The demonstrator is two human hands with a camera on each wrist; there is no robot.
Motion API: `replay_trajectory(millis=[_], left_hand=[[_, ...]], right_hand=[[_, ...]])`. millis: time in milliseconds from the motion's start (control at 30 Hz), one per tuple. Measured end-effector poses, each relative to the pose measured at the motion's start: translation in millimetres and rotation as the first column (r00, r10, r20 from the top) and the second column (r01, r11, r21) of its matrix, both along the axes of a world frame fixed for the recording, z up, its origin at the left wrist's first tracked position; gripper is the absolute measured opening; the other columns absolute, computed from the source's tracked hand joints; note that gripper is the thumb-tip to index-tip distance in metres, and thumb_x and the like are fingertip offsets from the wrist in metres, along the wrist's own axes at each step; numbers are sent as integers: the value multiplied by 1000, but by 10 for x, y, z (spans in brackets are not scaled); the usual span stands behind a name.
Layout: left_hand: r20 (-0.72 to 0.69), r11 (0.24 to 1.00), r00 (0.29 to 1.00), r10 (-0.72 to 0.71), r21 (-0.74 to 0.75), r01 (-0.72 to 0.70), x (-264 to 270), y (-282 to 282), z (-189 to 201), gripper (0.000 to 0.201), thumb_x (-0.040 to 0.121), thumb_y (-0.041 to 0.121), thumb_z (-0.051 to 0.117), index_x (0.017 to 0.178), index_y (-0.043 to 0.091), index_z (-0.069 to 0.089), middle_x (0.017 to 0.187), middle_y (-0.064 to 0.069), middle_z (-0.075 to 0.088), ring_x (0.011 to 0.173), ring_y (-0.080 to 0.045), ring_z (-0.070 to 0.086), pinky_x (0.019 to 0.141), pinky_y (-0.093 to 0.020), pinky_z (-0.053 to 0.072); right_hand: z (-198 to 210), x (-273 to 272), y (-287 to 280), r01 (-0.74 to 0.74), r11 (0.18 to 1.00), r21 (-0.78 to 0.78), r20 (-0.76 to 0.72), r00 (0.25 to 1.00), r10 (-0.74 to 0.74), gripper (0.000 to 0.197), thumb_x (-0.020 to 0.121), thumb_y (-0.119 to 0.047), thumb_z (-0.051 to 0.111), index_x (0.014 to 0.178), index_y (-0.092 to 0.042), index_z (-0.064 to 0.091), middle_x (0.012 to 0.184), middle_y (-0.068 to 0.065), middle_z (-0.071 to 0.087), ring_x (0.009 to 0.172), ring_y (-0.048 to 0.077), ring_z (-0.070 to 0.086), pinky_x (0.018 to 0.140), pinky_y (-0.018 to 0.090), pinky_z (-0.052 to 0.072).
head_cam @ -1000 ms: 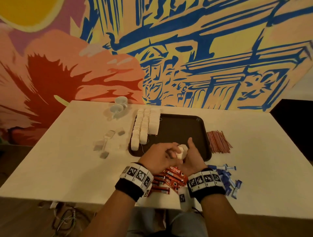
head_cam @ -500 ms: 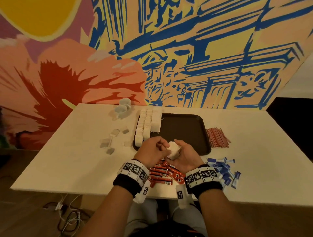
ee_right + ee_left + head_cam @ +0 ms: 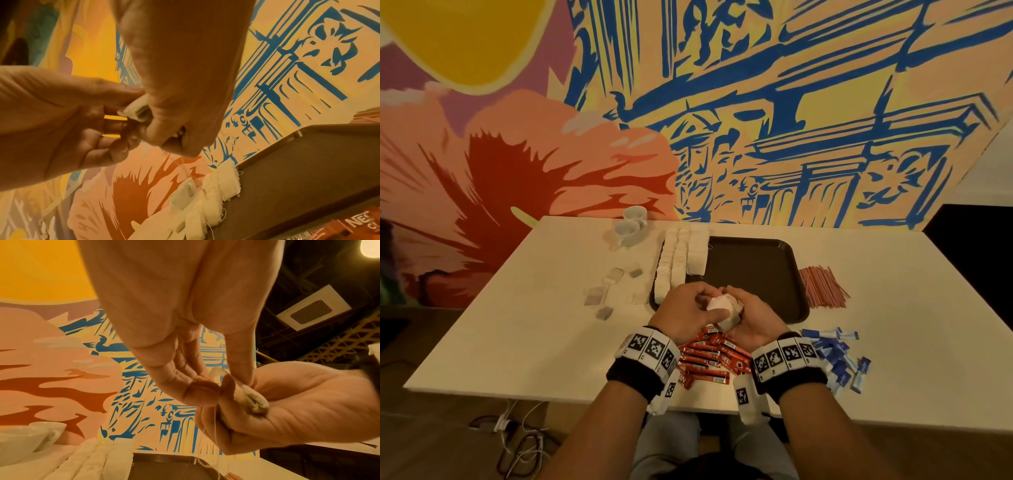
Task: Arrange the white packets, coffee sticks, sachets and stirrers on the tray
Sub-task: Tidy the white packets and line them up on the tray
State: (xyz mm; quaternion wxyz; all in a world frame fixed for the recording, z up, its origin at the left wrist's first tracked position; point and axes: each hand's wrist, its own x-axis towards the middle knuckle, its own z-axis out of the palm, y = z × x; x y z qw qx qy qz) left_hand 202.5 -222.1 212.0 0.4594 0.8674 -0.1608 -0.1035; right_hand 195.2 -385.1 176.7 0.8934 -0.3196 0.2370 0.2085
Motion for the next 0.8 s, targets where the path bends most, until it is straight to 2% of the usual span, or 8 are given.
replay_trajectory(millis=[133,200,267,367,467,567,700,800], left_hand=[[28,1000,999,17,-21,-16,92,-52,-21,26,82,24,80,106,27,71,96,14,69,88,0,64,77,-15,47],[22,995,999,26,-100,-23,166,-76,-22,17,84,21,79,99,27,71,93,11,71,87,-7,66,79,-24,53],[5,981,1000,19,-195,-18,248,-104,8,12,85,21,79,94,25,72,90,7,73,87,-13,68,82,-30,56],[16,961,1000,2,-277,2,382,-158,69,12,82,19,81,91,23,74,94,2,72,90,-18,64,81,-28,51],[88,948,996,8,-317,21,501,-218,117,16,79,11,82,89,20,75,96,2,68,86,-18,60,80,-27,49],[81,940,997,10,-342,18,596,-260,151,17,75,3,83,88,14,77,97,-5,63,80,-17,58,77,-23,49],[-17,954,1000,11,-301,-15,672,-257,241,17,78,5,81,93,12,78,93,-12,66,80,-22,57,75,-20,45],[-54,962,997,47,-265,-60,698,-246,320,18,80,6,81,95,16,78,89,-5,69,79,-17,57,76,-21,46]], right_hand=[[2,48,-41,30,1000,2,-4,1000,-30,23,104,-23,55,120,-8,61,134,24,63,117,34,62,101,44,52],[-48,126,-100,50,998,-30,-26,998,-51,22,102,-21,57,120,-8,62,133,24,61,112,33,63,86,45,61],[-109,226,-188,106,993,-48,-77,991,-109,27,99,-18,62,124,-7,61,127,23,61,95,31,65,63,41,61],[-133,344,-321,77,997,-21,-141,987,-80,25,96,-27,65,113,-9,64,85,11,63,65,18,58,51,29,52],[-26,410,-418,-180,983,-30,-71,982,178,45,91,-59,63,89,-14,68,59,-1,51,44,10,47,40,20,38],[113,512,-472,-350,936,-29,19,936,351,58,87,-72,59,81,-15,68,57,-1,51,42,9,45,36,18,33],[204,636,-559,-365,925,-104,120,919,376,37,91,-46,68,101,-10,68,72,0,56,46,6,46,36,16,35],[278,647,-634,-311,925,-217,165,922,349,36,91,-32,72,115,-6,68,88,2,61,57,8,44,41,16,36]])
